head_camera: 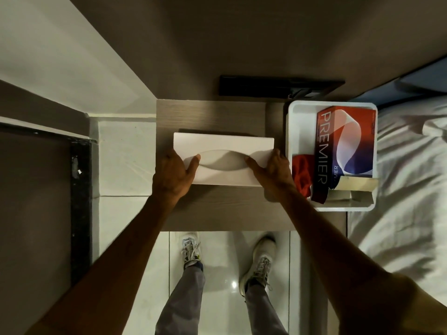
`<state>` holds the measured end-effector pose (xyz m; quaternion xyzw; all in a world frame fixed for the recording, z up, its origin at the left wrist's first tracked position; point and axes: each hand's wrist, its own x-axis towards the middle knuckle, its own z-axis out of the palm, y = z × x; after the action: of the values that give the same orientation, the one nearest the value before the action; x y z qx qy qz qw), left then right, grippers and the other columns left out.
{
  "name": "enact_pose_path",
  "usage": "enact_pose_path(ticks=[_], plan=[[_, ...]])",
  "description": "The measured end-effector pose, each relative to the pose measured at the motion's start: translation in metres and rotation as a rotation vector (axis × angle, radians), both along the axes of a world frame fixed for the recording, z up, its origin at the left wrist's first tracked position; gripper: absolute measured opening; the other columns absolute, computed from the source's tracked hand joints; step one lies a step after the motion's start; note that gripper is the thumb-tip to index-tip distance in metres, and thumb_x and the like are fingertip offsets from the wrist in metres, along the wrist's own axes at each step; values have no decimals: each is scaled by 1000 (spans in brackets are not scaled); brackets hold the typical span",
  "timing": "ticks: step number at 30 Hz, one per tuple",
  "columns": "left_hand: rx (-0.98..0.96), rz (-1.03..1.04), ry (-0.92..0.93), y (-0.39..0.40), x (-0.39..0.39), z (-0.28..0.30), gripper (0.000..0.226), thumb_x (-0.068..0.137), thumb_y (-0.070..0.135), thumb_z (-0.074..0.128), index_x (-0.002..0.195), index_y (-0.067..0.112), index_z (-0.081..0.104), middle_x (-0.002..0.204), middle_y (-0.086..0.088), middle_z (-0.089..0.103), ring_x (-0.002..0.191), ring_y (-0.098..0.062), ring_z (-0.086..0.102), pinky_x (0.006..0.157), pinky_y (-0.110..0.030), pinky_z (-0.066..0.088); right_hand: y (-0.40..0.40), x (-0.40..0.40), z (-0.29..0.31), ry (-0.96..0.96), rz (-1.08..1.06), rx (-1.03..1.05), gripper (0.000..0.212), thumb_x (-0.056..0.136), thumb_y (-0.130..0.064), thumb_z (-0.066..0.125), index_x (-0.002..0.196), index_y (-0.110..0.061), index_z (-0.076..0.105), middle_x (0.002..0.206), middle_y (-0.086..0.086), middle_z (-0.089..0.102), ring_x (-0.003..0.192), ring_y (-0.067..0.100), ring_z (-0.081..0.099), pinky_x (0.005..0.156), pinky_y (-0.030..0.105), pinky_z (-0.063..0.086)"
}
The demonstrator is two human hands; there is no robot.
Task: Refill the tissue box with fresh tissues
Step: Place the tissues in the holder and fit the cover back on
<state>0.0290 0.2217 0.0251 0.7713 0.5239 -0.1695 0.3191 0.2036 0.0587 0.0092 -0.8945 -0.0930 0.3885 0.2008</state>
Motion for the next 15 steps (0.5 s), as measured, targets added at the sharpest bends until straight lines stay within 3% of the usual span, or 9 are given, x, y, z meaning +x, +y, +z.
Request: enact_pose_path(ticks=[12, 15], plan=[[-16, -47, 41, 6, 2, -2, 70, 94, 62, 47, 136, 6, 45, 133, -19, 55, 122, -38, 57, 97, -47, 52, 4, -4, -4, -51, -6, -17, 82, 85, -50, 73, 142, -4, 36, 142, 18, 47, 129, 36, 49, 105, 45, 45], [-20, -46, 48, 6, 5, -2, 69, 95, 61, 48, 135, 4, 45, 133, -20, 55, 121, -37, 58, 97, -46, 52, 5, -2, -4, -46, 38, -52, 89, 86, -55, 69, 145, -1, 32, 143, 20, 47, 131, 38, 48, 109, 48, 45]])
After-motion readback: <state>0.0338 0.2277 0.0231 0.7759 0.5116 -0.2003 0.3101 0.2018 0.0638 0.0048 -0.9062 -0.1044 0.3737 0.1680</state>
